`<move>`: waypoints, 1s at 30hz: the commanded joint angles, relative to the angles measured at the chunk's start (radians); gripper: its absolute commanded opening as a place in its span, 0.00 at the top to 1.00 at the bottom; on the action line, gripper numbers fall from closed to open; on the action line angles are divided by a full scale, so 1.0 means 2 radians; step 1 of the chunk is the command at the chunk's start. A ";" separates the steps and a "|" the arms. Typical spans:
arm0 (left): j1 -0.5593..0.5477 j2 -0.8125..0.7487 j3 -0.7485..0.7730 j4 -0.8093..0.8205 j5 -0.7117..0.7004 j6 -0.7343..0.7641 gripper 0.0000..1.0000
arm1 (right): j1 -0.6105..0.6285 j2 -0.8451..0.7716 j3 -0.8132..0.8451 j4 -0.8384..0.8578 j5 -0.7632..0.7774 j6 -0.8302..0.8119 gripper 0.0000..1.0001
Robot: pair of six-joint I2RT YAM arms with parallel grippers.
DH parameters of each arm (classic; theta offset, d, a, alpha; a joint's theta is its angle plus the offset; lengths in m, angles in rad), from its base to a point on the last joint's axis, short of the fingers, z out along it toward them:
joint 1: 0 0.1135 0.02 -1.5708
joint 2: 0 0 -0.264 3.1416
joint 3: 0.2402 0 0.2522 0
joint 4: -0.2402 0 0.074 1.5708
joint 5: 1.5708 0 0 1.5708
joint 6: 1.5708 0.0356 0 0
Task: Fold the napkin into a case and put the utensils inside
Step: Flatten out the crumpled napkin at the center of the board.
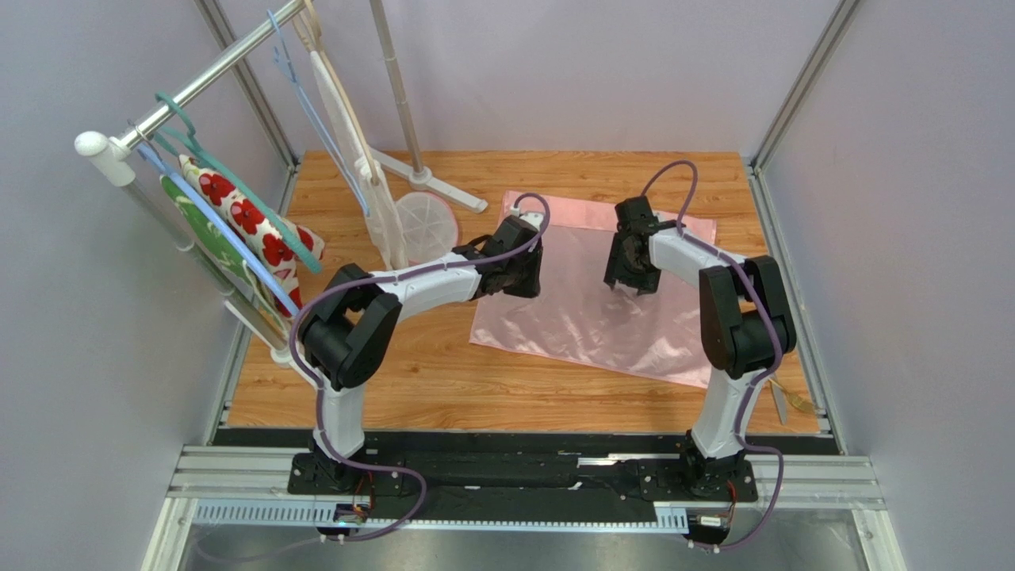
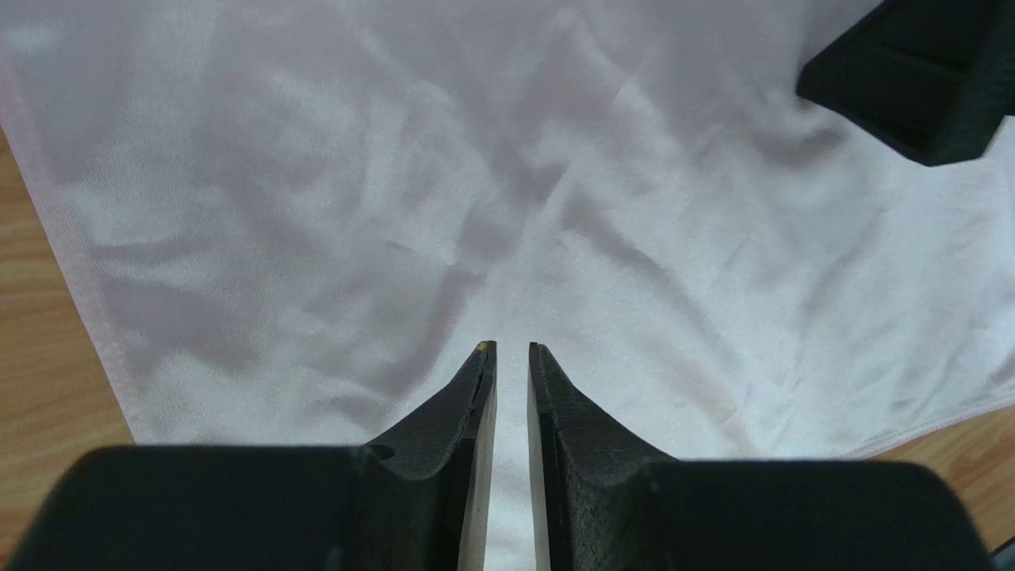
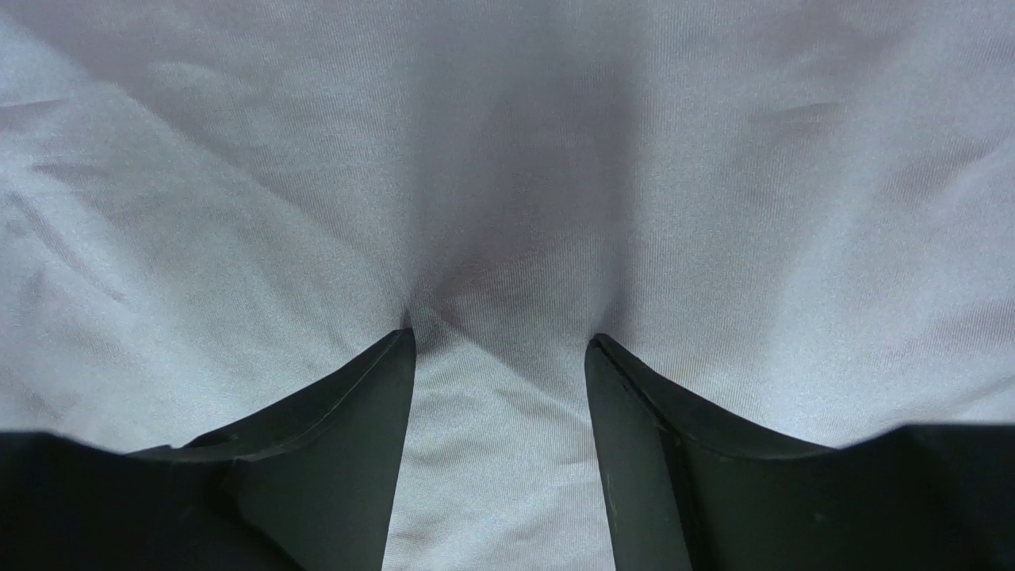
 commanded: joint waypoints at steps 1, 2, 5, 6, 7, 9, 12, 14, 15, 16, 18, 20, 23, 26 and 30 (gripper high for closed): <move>-0.009 -0.011 -0.049 -0.030 -0.009 -0.035 0.76 | 0.015 -0.051 -0.046 0.020 0.022 0.010 0.41; -0.010 -0.016 -0.057 -0.033 -0.007 -0.039 0.76 | 0.020 -0.057 -0.067 0.021 0.026 0.012 0.41; -0.022 -0.024 -0.097 -0.036 -0.002 -0.056 0.77 | 0.031 -0.084 -0.103 0.026 0.034 0.016 0.41; -0.025 -0.029 -0.108 -0.037 -0.001 -0.065 0.77 | 0.034 -0.090 -0.125 0.026 0.031 0.017 0.41; -0.034 -0.033 -0.132 -0.037 -0.001 -0.070 0.77 | 0.038 -0.097 -0.136 0.024 0.028 0.019 0.41; -0.046 -0.056 -0.159 -0.032 -0.001 -0.078 0.78 | 0.053 -0.120 -0.171 0.017 0.025 0.022 0.40; -0.077 -0.115 -0.205 -0.036 -0.010 -0.074 0.77 | 0.072 -0.178 -0.204 0.003 0.000 0.027 0.40; -0.079 -0.156 -0.212 -0.048 -0.008 -0.069 0.76 | 0.072 -0.210 -0.209 -0.011 0.008 0.029 0.39; -0.079 -0.165 -0.205 -0.055 -0.011 -0.062 0.73 | 0.073 -0.234 -0.202 -0.015 0.018 0.026 0.38; -0.079 -0.169 -0.177 -0.066 -0.013 -0.055 0.71 | 0.073 -0.240 -0.178 -0.021 0.043 0.021 0.37; -0.079 -0.169 -0.144 -0.085 -0.004 -0.039 0.68 | 0.073 -0.241 -0.147 -0.018 0.067 -0.001 0.34; -0.079 -0.148 -0.094 -0.086 -0.001 -0.033 0.67 | 0.073 -0.213 -0.095 -0.013 0.081 -0.023 0.33; -0.069 -0.100 -0.047 -0.070 0.039 -0.034 0.69 | 0.073 -0.155 -0.033 -0.008 0.071 -0.036 0.32; -0.057 -0.070 -0.031 -0.040 0.052 -0.046 0.74 | 0.073 -0.098 0.001 0.000 0.060 -0.045 0.33; -0.050 -0.046 -0.038 -0.005 0.038 -0.047 0.79 | 0.074 -0.042 0.048 0.012 0.048 -0.056 0.34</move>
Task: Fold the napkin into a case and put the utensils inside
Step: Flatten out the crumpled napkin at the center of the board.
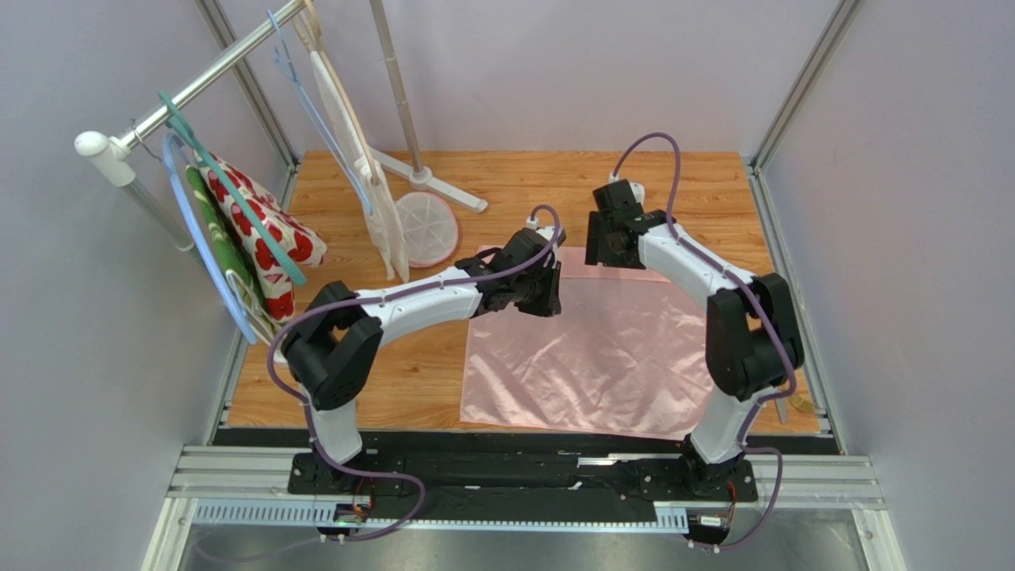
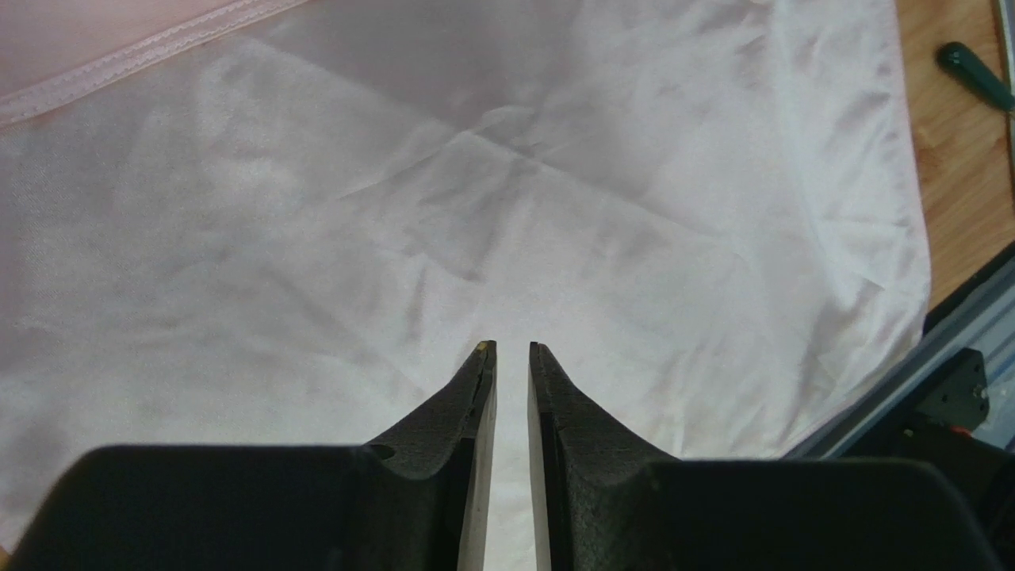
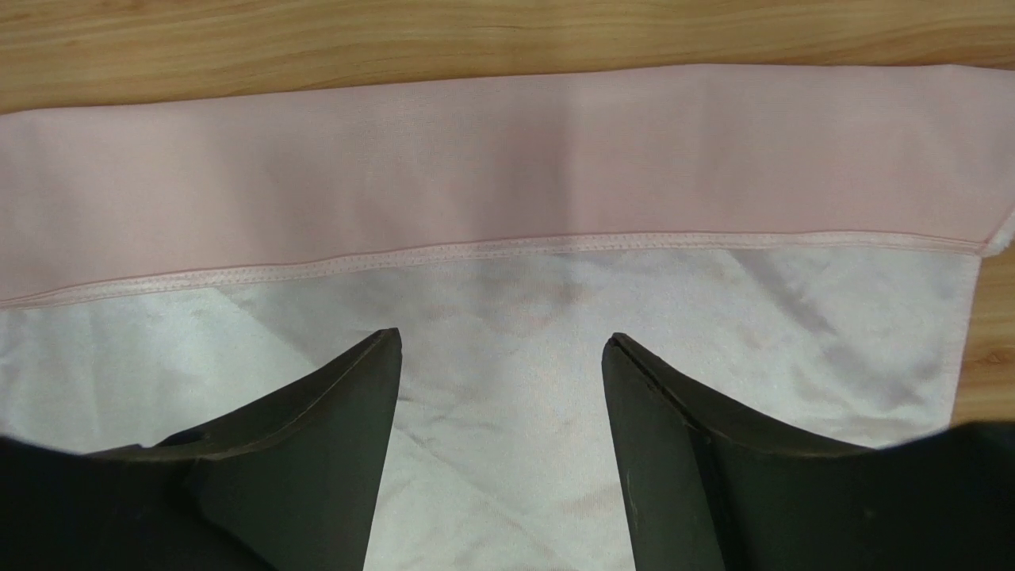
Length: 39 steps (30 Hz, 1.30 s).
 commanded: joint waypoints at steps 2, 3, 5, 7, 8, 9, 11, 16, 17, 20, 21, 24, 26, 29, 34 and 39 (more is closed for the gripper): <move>0.010 0.049 0.002 0.025 0.002 -0.003 0.80 | 0.004 0.074 0.053 0.010 -0.009 -0.027 0.34; 0.011 0.055 0.001 0.027 0.012 -0.004 0.82 | 0.006 0.091 0.058 0.009 -0.008 -0.029 0.34; 0.011 0.065 -0.010 0.043 0.014 -0.003 0.82 | 0.012 0.101 0.067 0.008 -0.002 -0.030 0.34; 0.011 0.069 -0.022 0.052 0.011 -0.007 0.84 | 0.015 0.112 0.069 0.009 -0.002 -0.030 0.34; 0.011 0.070 -0.024 0.052 0.009 -0.006 0.86 | 0.019 0.115 0.069 0.009 0.001 -0.029 0.34; 0.011 0.071 -0.027 0.054 0.005 -0.007 0.87 | 0.021 0.117 0.068 0.008 0.004 -0.027 0.34; 0.011 0.072 -0.033 0.057 0.004 -0.005 0.89 | 0.024 0.118 0.062 0.011 0.008 -0.025 0.34; 0.011 0.082 -0.030 0.054 0.011 -0.007 0.94 | 0.025 0.130 0.052 0.022 0.003 -0.015 0.34; 0.011 0.082 -0.030 0.054 0.013 -0.007 0.94 | 0.025 0.131 0.050 0.023 0.005 -0.014 0.34; 0.011 0.084 -0.033 0.052 0.014 -0.007 0.96 | 0.027 0.141 0.051 0.030 0.007 -0.010 0.34; 0.011 0.084 -0.036 0.052 0.013 -0.007 0.97 | 0.027 0.144 0.053 0.030 0.009 -0.010 0.34; 0.011 0.088 -0.036 0.052 0.015 -0.007 0.97 | 0.026 0.159 0.074 0.020 0.027 -0.008 0.34; 0.011 0.094 -0.036 0.053 0.021 -0.009 0.98 | 0.027 0.166 0.082 0.020 0.034 -0.008 0.33; 0.011 0.098 -0.035 0.055 0.027 -0.013 0.98 | 0.025 0.180 0.108 0.016 0.041 -0.007 0.33; 0.011 0.102 -0.039 0.052 0.026 -0.012 0.99 | 0.005 0.225 0.182 0.010 0.040 0.000 0.32; 0.011 0.095 -0.061 0.058 0.021 -0.010 1.00 | -0.032 0.284 0.323 0.007 0.016 -0.029 0.30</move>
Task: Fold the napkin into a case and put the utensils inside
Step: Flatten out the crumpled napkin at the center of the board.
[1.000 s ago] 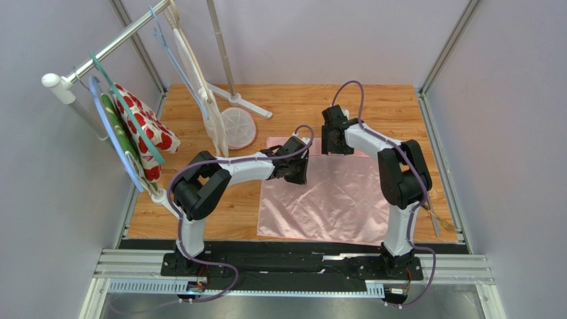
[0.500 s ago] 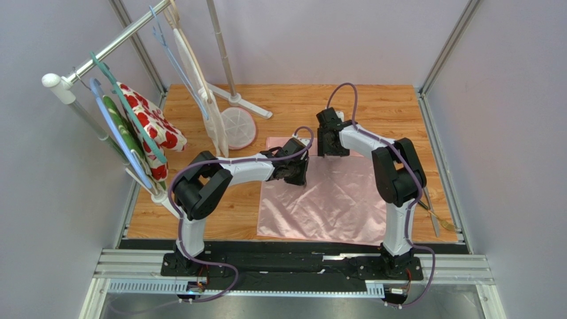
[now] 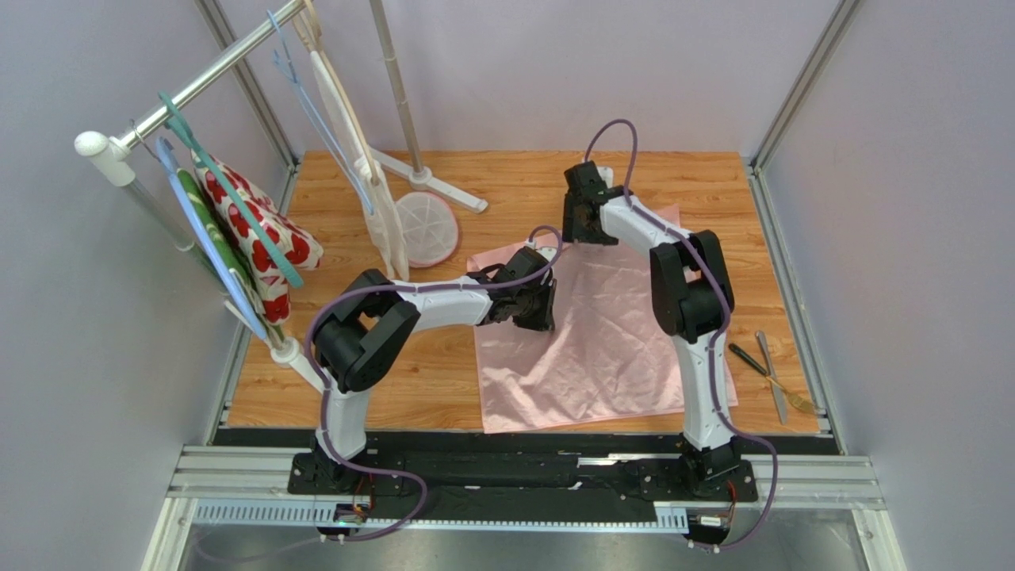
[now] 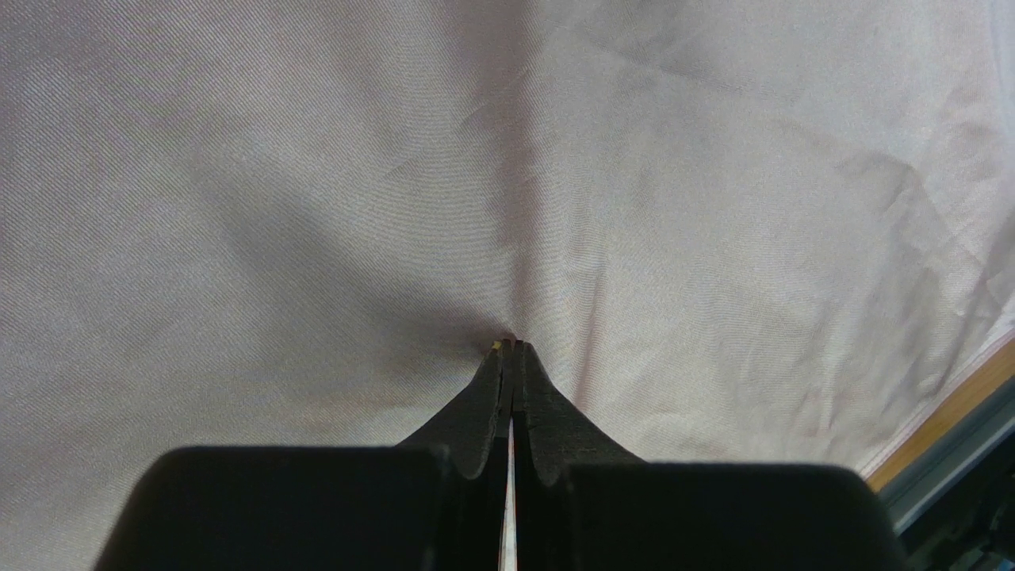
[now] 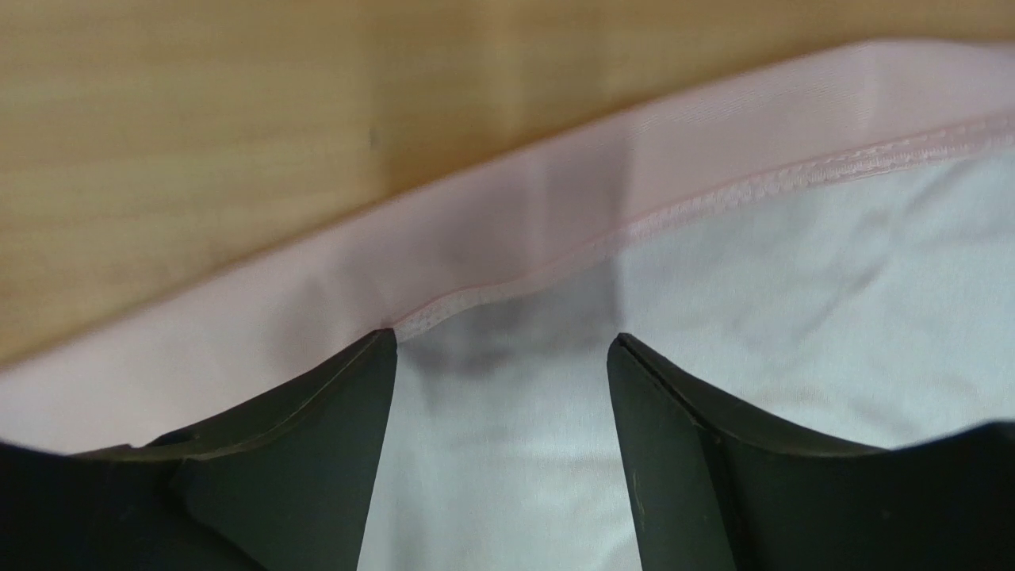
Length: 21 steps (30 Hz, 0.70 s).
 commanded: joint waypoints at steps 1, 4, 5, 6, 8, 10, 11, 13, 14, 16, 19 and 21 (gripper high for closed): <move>0.000 0.002 -0.024 -0.016 0.001 0.001 1.00 | -0.042 0.066 0.138 0.001 -0.002 -0.026 0.29; 0.000 -0.015 -0.018 -0.030 0.001 0.009 0.99 | -0.049 0.111 0.313 -0.072 -0.008 -0.052 0.29; 0.000 -0.021 -0.007 -0.037 -0.004 0.011 0.99 | -0.049 0.109 0.350 -0.087 -0.006 -0.056 0.28; 0.001 -0.028 -0.001 -0.048 -0.006 0.013 0.98 | -0.049 0.099 0.345 -0.102 -0.009 -0.054 0.27; 0.005 -0.044 0.027 -0.064 -0.007 0.020 0.93 | -0.049 0.035 0.299 -0.093 -0.020 -0.048 0.27; 0.014 -0.045 0.054 -0.092 -0.006 0.031 0.91 | -0.049 -0.013 0.185 -0.062 -0.025 -0.035 0.26; 0.016 -0.044 0.076 -0.102 -0.009 0.035 0.90 | -0.049 -0.057 0.146 -0.054 -0.028 -0.031 0.26; 0.026 -0.035 0.091 -0.110 -0.013 0.046 0.90 | -0.049 -0.092 0.058 -0.037 -0.060 -0.010 0.27; 0.031 -0.031 0.106 -0.112 -0.012 0.050 0.91 | -0.049 -0.105 0.035 -0.032 -0.070 -0.002 0.28; 0.040 -0.014 0.123 -0.124 -0.011 0.059 0.92 | -0.047 -0.137 -0.020 -0.035 -0.094 0.017 0.31; 0.053 0.008 0.152 -0.147 -0.022 0.076 0.94 | -0.039 -0.170 -0.094 -0.023 -0.125 0.027 0.35; 0.064 0.020 0.165 -0.163 -0.026 0.081 0.94 | -0.032 -0.185 -0.131 -0.006 -0.119 0.023 0.36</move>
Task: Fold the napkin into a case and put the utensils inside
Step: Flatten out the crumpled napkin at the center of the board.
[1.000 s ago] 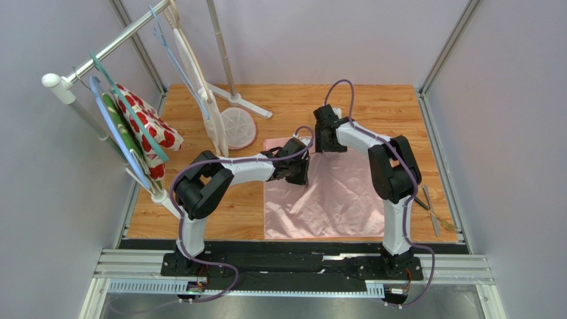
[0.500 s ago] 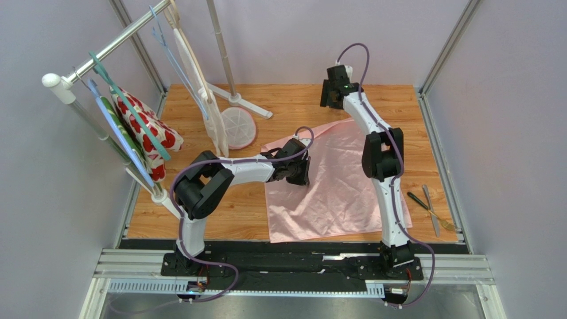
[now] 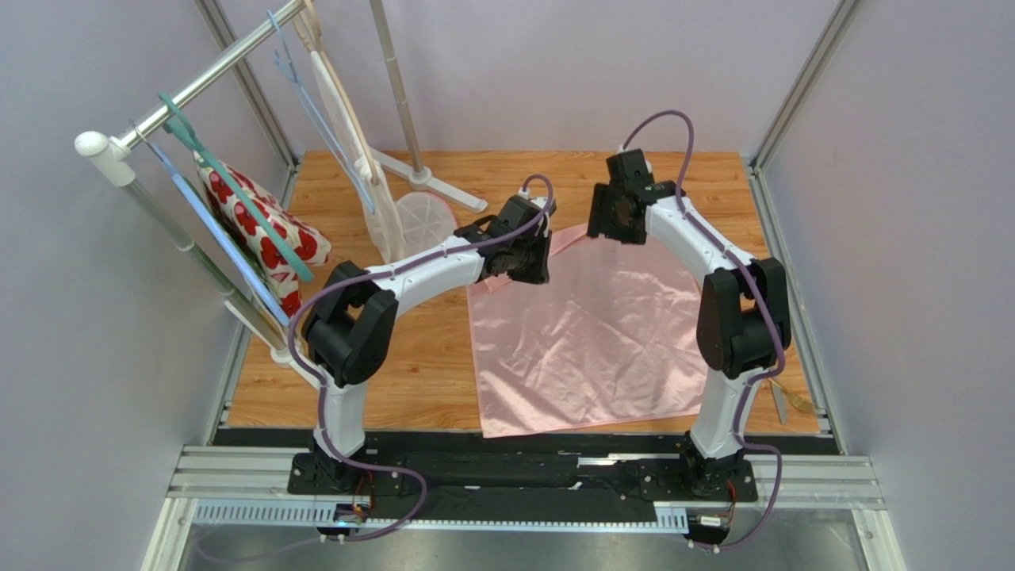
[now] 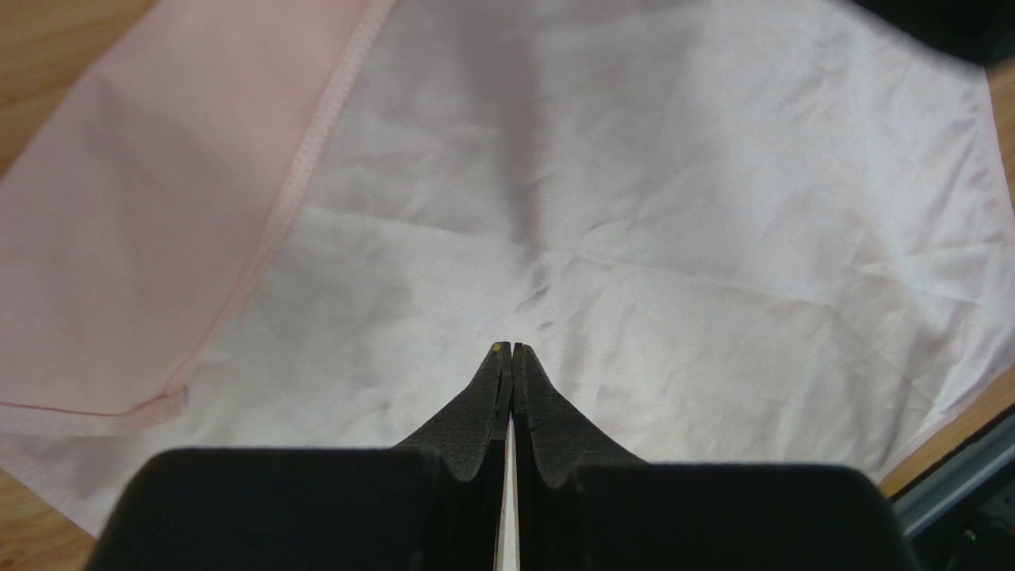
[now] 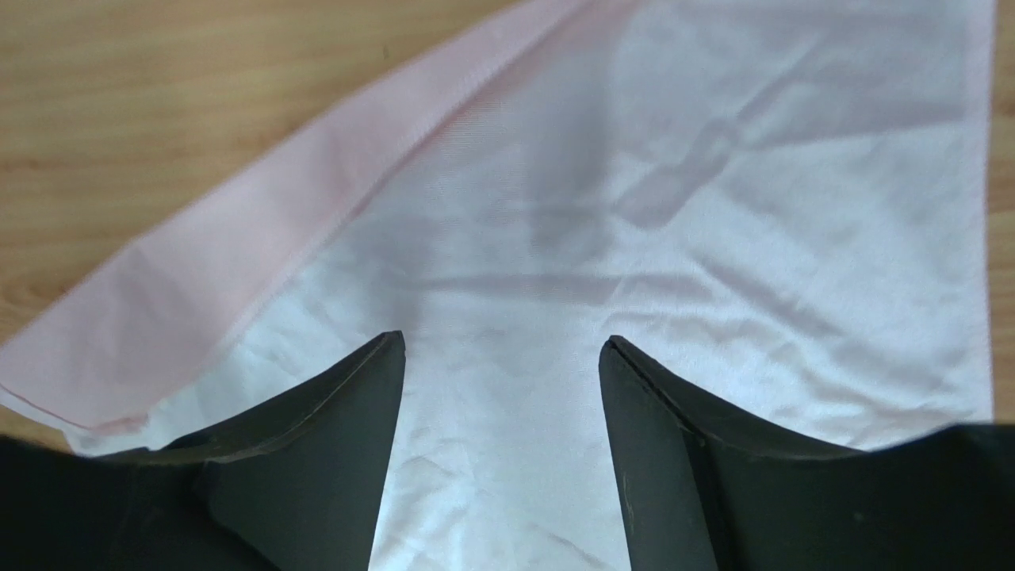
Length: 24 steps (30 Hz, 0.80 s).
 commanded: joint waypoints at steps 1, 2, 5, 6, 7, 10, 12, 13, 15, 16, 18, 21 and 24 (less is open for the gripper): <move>0.021 0.028 0.030 -0.050 -0.019 0.035 0.95 | 0.014 -0.043 -0.101 0.032 -0.030 0.015 0.36; 0.024 0.028 0.026 -0.049 -0.025 0.036 0.95 | 0.014 -0.047 -0.114 0.039 -0.033 0.014 0.36; 0.036 0.036 0.023 -0.042 -0.026 0.044 0.95 | 0.013 -0.050 -0.149 0.050 -0.016 0.009 0.36; 0.043 0.042 0.023 -0.041 -0.023 0.052 0.95 | 0.013 -0.049 -0.157 0.051 -0.015 0.008 0.36; 0.046 0.046 0.025 -0.043 -0.026 0.055 0.95 | 0.013 -0.050 -0.164 0.052 -0.016 0.010 0.36; 0.059 0.057 0.028 -0.046 -0.021 0.061 0.96 | 0.012 -0.056 -0.191 0.064 -0.013 0.010 0.36; 0.062 0.064 0.027 -0.043 -0.022 0.062 0.96 | 0.010 -0.061 -0.207 0.071 -0.010 0.012 0.36; 0.064 0.067 0.027 -0.042 -0.029 0.062 0.95 | 0.011 -0.061 -0.211 0.071 -0.010 0.014 0.36; 0.067 0.082 0.033 -0.044 -0.035 0.067 0.95 | 0.010 -0.061 -0.220 0.073 -0.012 0.017 0.35; 0.070 0.087 0.039 -0.047 -0.045 0.068 0.95 | 0.010 -0.061 -0.223 0.073 -0.012 0.018 0.35; 0.075 0.104 0.056 -0.058 -0.046 0.072 0.95 | 0.007 -0.061 -0.231 0.074 -0.011 0.020 0.35; 0.090 0.119 0.081 -0.064 -0.091 0.081 0.95 | 0.004 -0.064 -0.239 0.073 -0.006 0.020 0.35; 0.110 0.142 0.131 -0.067 -0.127 0.100 0.94 | -0.001 -0.061 -0.253 0.077 -0.006 0.023 0.35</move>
